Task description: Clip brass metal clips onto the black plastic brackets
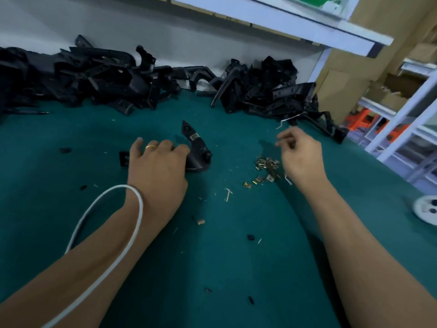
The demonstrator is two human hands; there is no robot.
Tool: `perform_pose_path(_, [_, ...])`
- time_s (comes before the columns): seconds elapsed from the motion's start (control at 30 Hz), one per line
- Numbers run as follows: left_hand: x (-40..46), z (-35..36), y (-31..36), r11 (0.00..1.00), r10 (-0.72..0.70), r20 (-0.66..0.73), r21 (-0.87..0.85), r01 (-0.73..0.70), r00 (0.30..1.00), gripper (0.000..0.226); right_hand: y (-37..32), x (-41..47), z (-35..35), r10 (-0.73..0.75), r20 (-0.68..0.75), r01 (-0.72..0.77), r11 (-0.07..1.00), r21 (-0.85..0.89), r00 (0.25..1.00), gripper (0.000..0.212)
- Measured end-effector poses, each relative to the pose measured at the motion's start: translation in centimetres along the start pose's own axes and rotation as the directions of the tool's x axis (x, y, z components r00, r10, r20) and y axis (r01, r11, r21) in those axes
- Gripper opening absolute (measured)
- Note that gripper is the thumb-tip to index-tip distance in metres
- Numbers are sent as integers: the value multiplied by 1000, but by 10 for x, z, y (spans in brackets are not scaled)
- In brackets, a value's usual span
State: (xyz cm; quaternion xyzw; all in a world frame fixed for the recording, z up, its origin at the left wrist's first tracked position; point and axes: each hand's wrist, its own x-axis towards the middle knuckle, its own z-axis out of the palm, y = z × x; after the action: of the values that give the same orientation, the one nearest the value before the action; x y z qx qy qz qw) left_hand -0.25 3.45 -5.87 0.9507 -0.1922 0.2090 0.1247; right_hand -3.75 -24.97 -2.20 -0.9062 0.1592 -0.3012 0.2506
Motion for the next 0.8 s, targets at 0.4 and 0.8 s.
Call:
perform_pose_path(0.4, [0, -2, 5, 999, 27, 25, -25, -27, 999, 23, -12, -2, 9, -24, 332, 105, 968, -228, 943, 3])
perform_pose_path(0.8, [-1, -1, 5, 999, 2, 8, -39, -2, 1000, 28, -50, -29, 31, -264, 224, 125, 861, 493, 938, 15])
